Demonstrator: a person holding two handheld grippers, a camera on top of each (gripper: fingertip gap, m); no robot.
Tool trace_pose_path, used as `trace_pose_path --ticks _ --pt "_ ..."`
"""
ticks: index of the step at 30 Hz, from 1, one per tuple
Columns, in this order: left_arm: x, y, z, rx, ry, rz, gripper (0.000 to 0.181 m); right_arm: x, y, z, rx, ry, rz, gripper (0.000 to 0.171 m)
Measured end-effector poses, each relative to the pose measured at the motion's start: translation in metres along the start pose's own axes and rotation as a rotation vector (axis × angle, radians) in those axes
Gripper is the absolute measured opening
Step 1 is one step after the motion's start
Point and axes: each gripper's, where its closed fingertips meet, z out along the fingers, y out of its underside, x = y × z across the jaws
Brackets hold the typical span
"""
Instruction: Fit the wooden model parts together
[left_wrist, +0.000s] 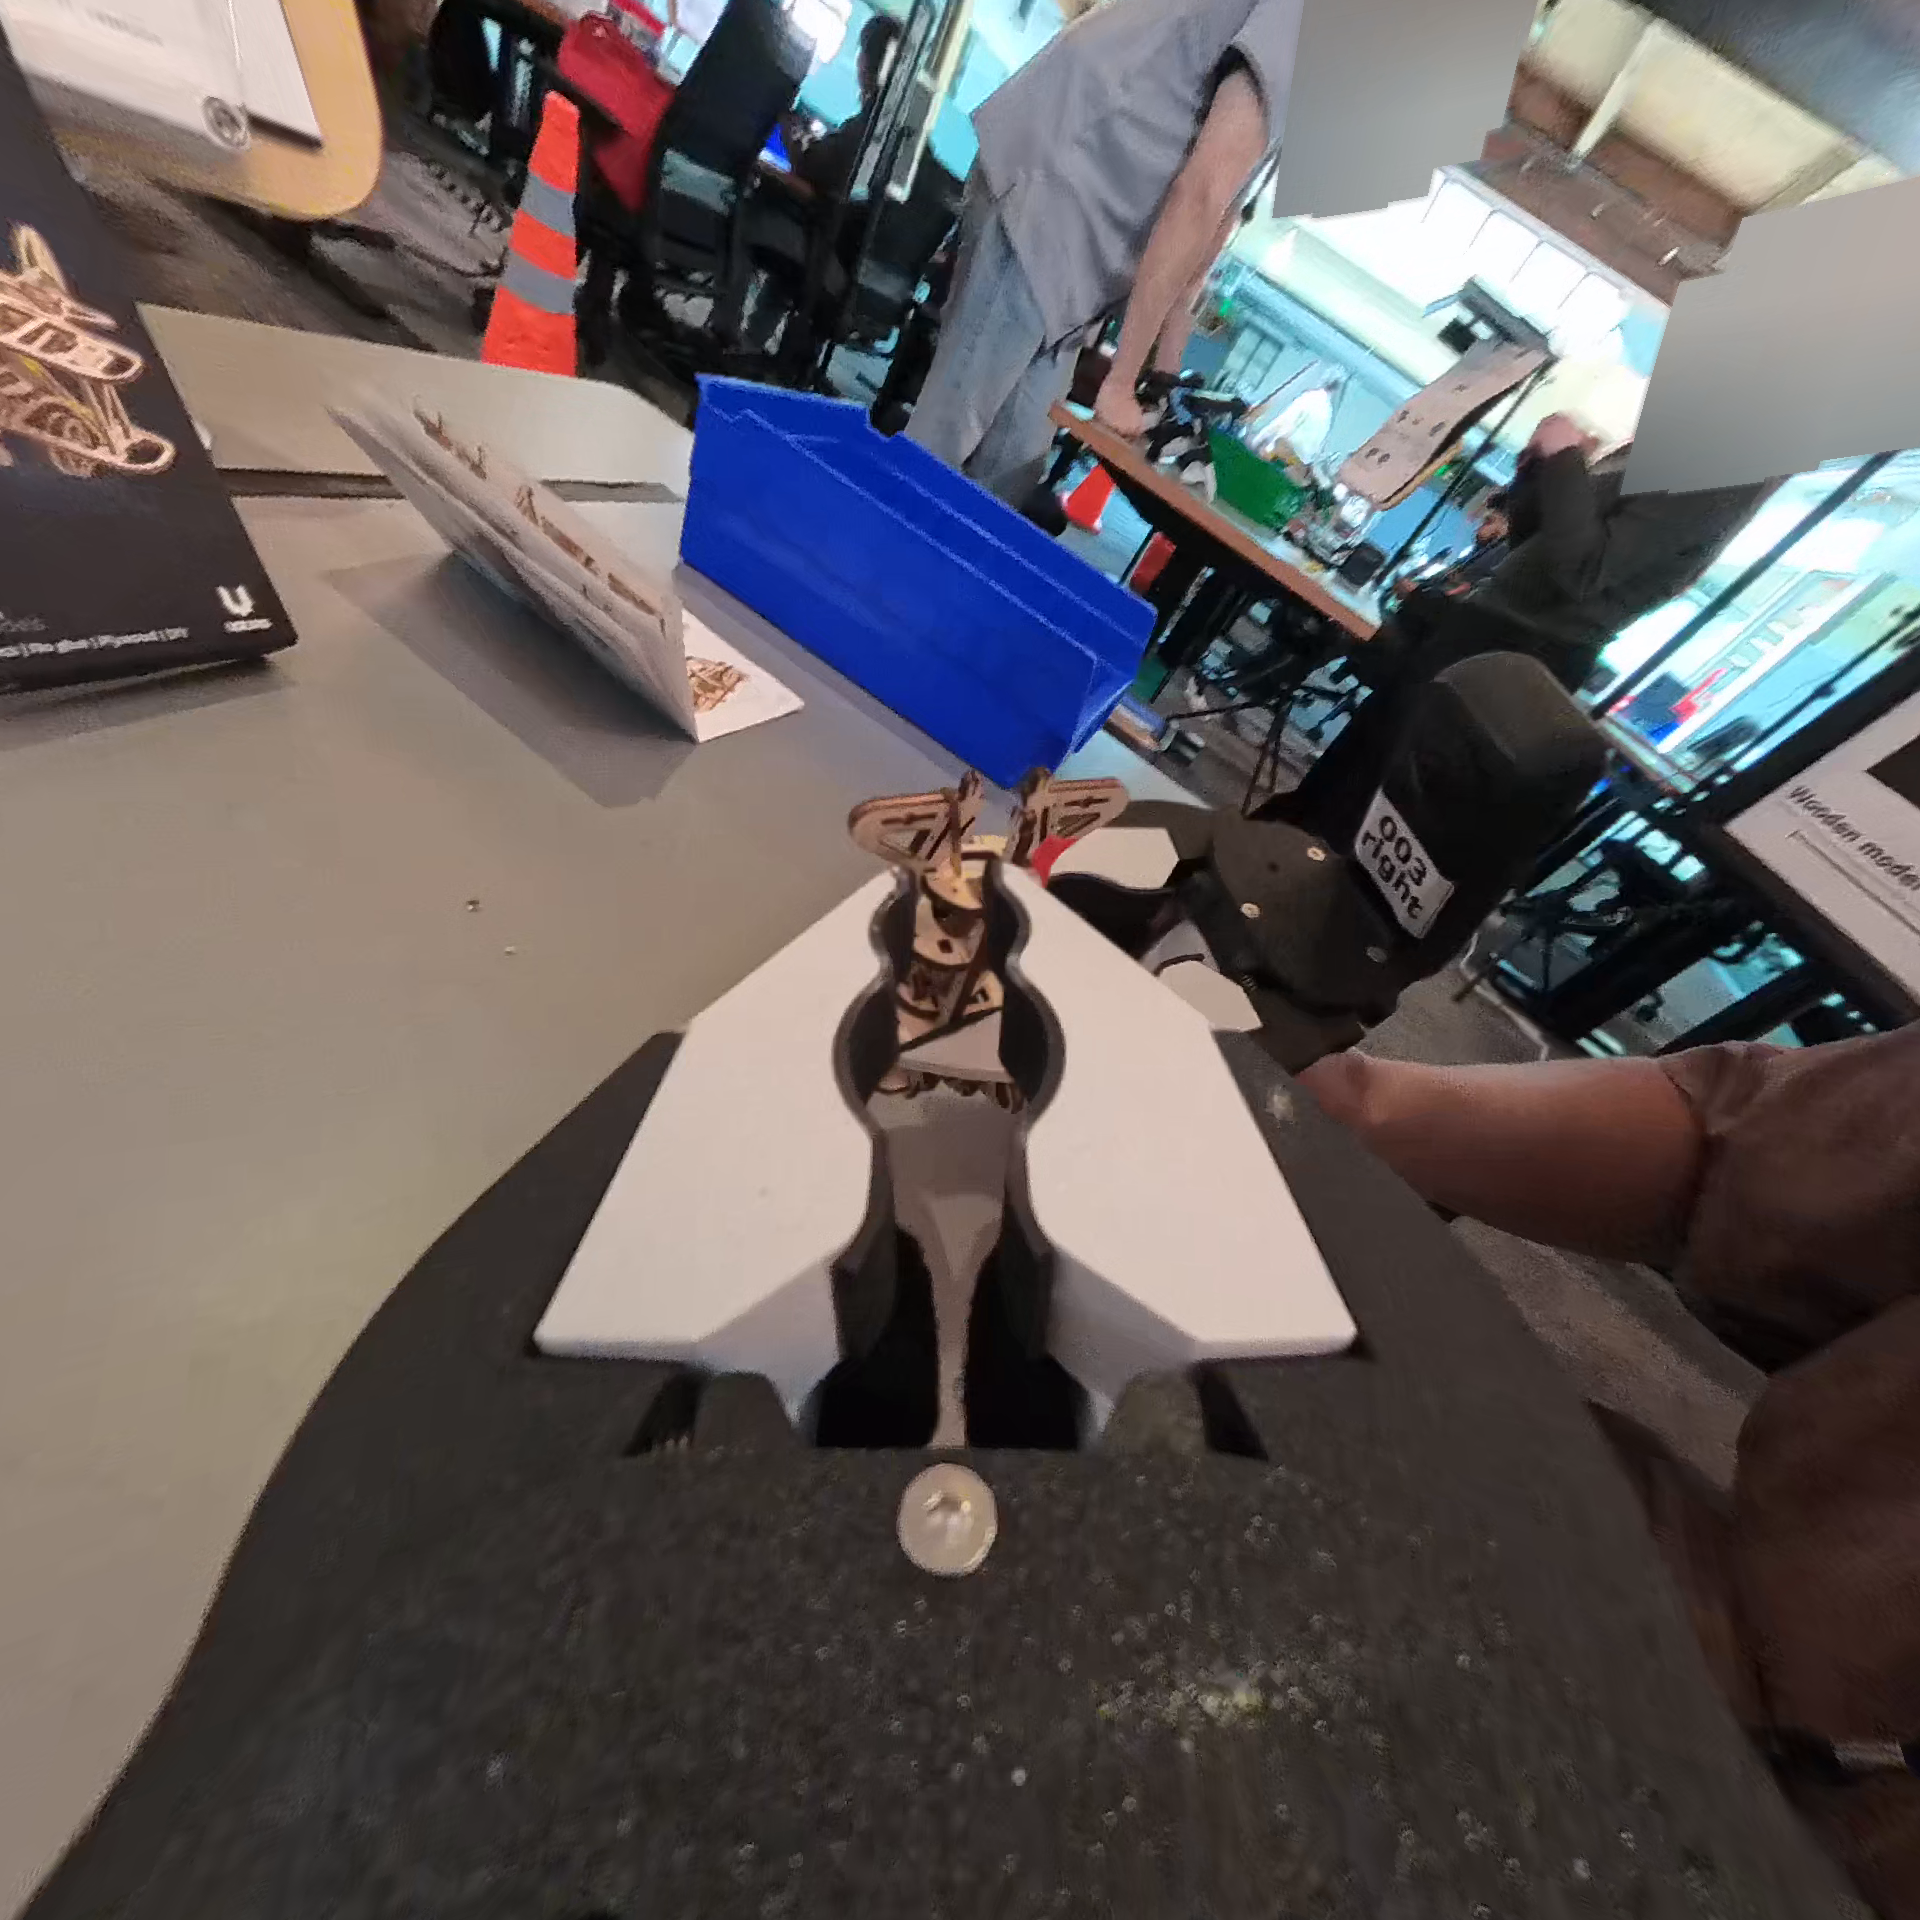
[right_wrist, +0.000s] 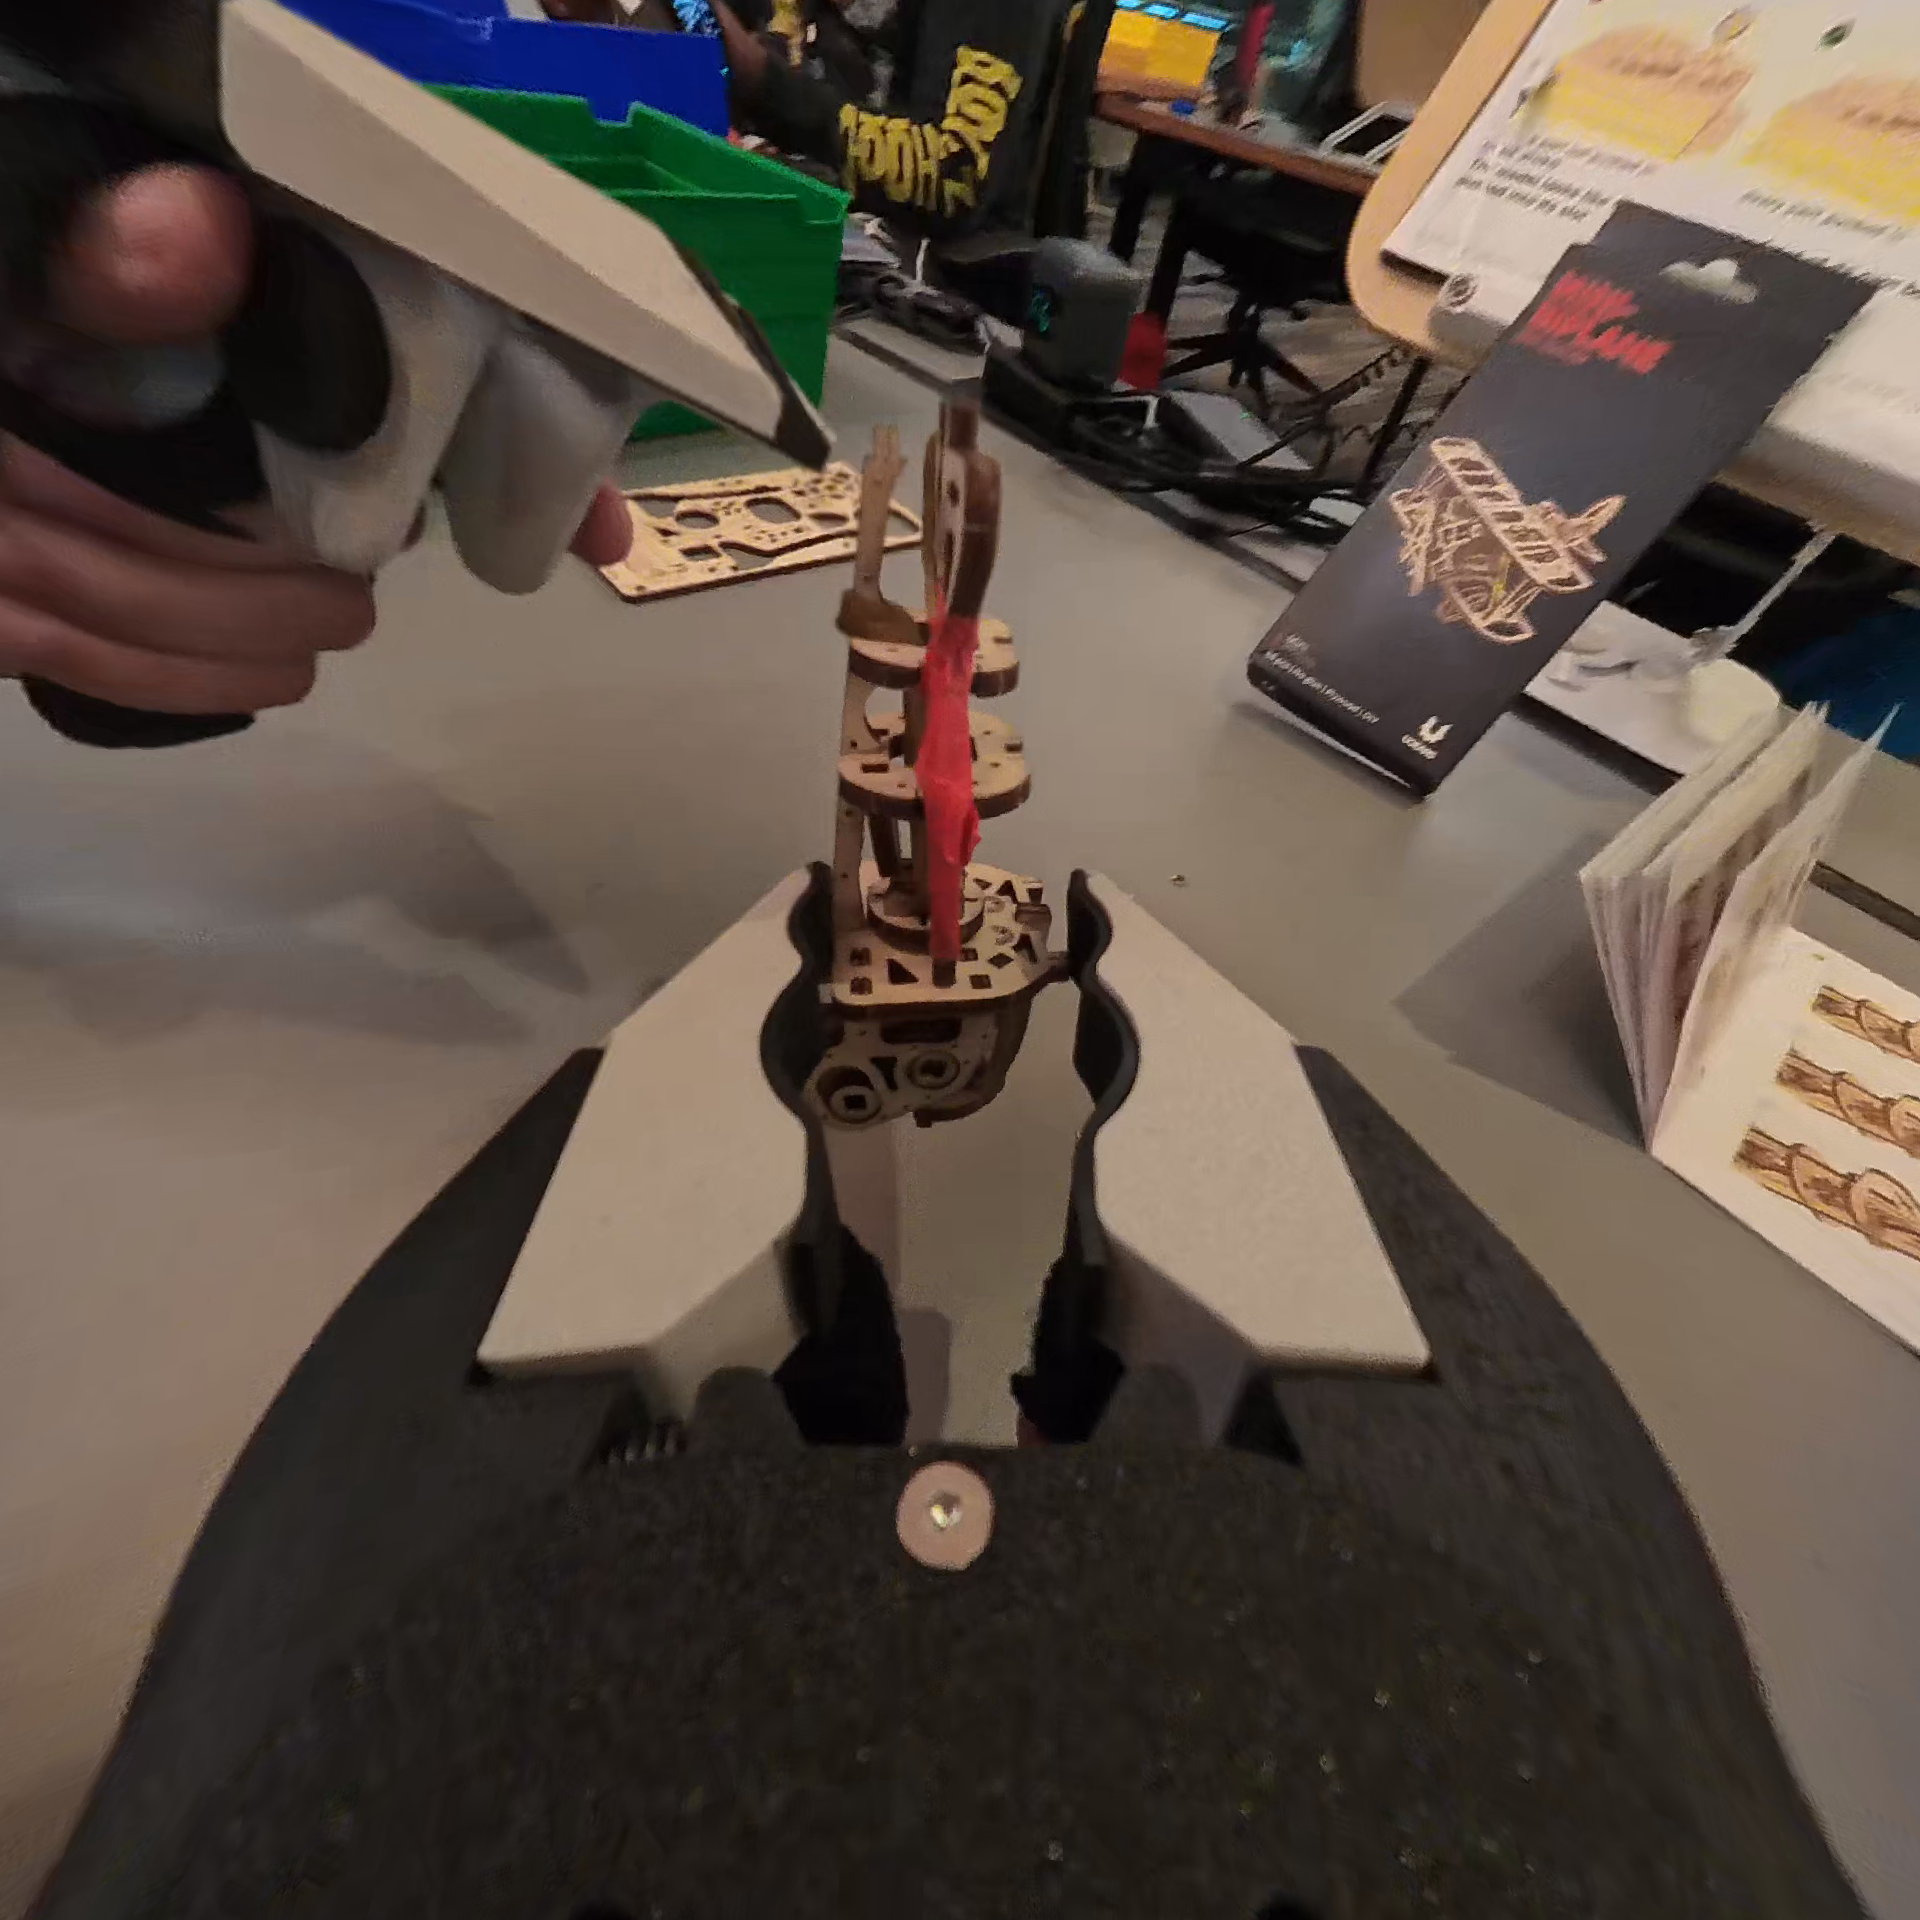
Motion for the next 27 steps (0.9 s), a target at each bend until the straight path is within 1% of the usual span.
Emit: trace_pose_path --ticks 3,7,12,13,17,24,25,26,27 --pt "0.003 0.007 0.004 -0.054 -0.010 0.004 0.010 -0.001 -0.001 0.000 0.011 0.026 -0.004 0.042" --pt "0.003 0.010 0.006 -0.073 -0.001 0.018 0.010 -0.006 -0.004 -0.001 0.024 0.042 -0.048 0.042" --pt "0.008 0.014 0.008 -0.113 0.050 -0.008 0.010 -0.008 -0.005 -0.002 0.018 0.089 -0.141 0.042" --pt "0.008 0.013 0.009 -0.108 0.053 -0.018 0.011 -0.008 -0.005 -0.002 0.012 0.105 -0.164 0.039" --pt "0.006 0.013 0.009 -0.088 0.048 -0.060 0.011 -0.007 -0.003 0.000 -0.010 0.147 -0.208 0.039" --pt "-0.004 0.017 0.012 -0.042 -0.012 -0.042 0.008 -0.005 0.003 0.002 -0.096 0.184 -0.229 0.039" --pt "-0.004 0.018 0.012 -0.037 -0.014 -0.040 0.007 -0.004 0.004 0.002 -0.105 0.190 -0.230 0.039" --pt "-0.004 0.019 0.013 -0.033 -0.018 -0.032 0.000 -0.004 0.005 0.002 -0.111 0.194 -0.230 0.039" --pt "-0.006 0.019 0.013 -0.019 -0.038 -0.017 0.000 -0.004 0.005 0.003 -0.119 0.194 -0.223 0.039"
